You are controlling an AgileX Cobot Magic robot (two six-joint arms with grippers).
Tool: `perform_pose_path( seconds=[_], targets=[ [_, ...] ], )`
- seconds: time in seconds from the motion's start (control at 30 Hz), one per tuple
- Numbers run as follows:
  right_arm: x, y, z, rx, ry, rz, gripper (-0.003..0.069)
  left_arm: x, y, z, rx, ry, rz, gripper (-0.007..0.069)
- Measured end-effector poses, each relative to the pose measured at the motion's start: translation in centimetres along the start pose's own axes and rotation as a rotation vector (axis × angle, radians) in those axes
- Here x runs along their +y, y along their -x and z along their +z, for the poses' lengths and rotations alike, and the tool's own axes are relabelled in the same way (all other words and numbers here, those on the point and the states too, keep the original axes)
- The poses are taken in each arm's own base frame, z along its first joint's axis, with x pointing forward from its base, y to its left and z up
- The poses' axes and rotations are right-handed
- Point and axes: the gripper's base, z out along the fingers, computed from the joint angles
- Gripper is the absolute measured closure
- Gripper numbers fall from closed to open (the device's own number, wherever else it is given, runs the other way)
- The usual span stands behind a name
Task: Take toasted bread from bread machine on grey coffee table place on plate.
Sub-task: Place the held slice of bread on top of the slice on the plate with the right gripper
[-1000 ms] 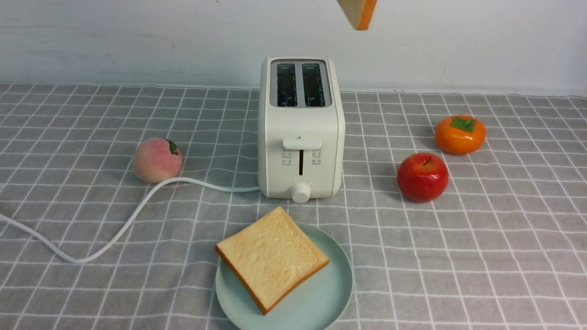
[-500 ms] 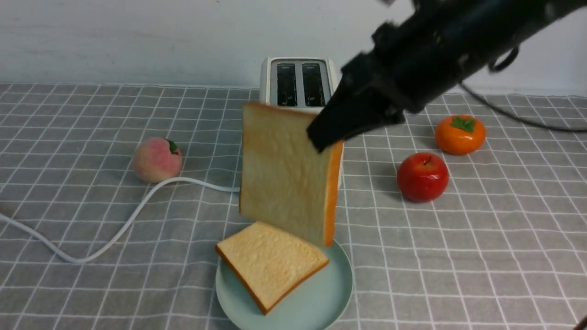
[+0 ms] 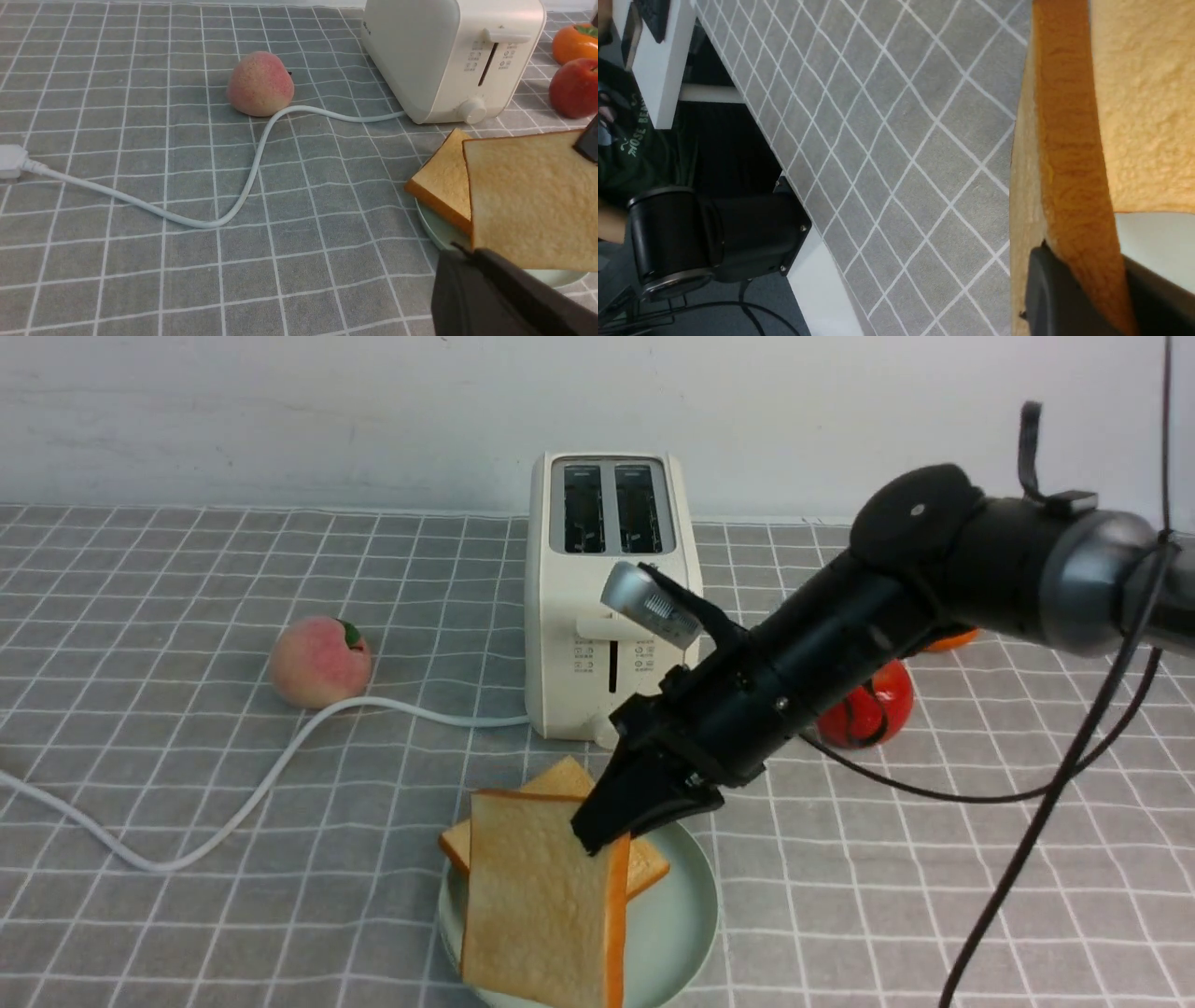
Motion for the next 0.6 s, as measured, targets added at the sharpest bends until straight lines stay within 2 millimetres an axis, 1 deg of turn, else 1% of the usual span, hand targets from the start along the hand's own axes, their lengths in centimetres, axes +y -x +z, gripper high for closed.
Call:
perform_pose_path(
  seconds=[0.03, 0.1, 0.17, 0.23, 0.27, 0.3, 0.33, 0.37, 0.4, 0.43, 0.47, 0.5, 0.6],
  targets=[
    [-0.5, 0.1, 0.3, -0.005, -0.006, 0.015, 0.0575, 0.0, -0.1, 0.0, 0.007, 0.002, 0.0, 0.0638],
    [-0.6, 0.2, 0.4, -0.01, -0.011, 0.034, 0.056, 0.0, -0.1, 0.0, 0.014, 0.002, -0.003, 0.0638],
    [-0.8, 0.2, 0.3, -0.019, -0.026, 0.065, 0.0517, 0.0, -0.2, 0.0, 0.017, 0.0, -0.005, 0.0638],
    [-1.0, 0.3, 0.2, -0.022, -0.034, 0.071, 0.0489, 0.0, -0.2, 0.0, 0.017, -0.001, -0.006, 0.0638],
    [-1.3, 0.3, -0.2, -0.026, -0.048, 0.087, 0.0433, 0.0, -0.2, 0.0, 0.018, 0.0, -0.006, 0.0638],
    [-1.5, 0.4, -0.4, -0.029, -0.054, 0.093, 0.0408, 0.0, -0.2, 0.0, 0.019, 0.0, -0.006, 0.0638],
    [-1.8, 0.5, -1.0, -0.034, -0.063, 0.11, 0.0347, 0.0, -0.2, 0.0, 0.019, 0.0, -0.006, 0.0638],
    [-1.8, 0.6, -1.2, -0.035, -0.064, 0.111, 0.0339, 0.0, -0.2, 0.0, 0.019, 0.0, -0.006, 0.0638],
    [-2.0, 0.8, -2.1, -0.032, -0.076, 0.116, 0.0279, 0.0, -0.2, 0.0, 0.019, -0.001, -0.006, 0.0638],
    [-2.1, 1.2, -2.9, -0.039, -0.084, 0.115, 0.0235, 0.0, -0.2, 0.0, 0.019, 0.0, -0.006, 0.0638],
    [-2.2, 1.1, -3.0, -0.038, -0.087, 0.118, 0.0228, 0.0, -0.2, 0.0, 0.019, -0.001, -0.007, 0.0638],
    [-2.1, 2.0, -4.6, -0.066, -0.115, 0.102, 0.0187, 0.0, -0.2, 0.0, 0.019, -0.001, -0.007, 0.0638],
    [-1.5, 2.9, -7.4, -0.13, -0.183, 0.119, 0.0172, 0.0, -0.2, 0.0, 0.019, -0.002, -0.008, 0.0638]
  ],
)
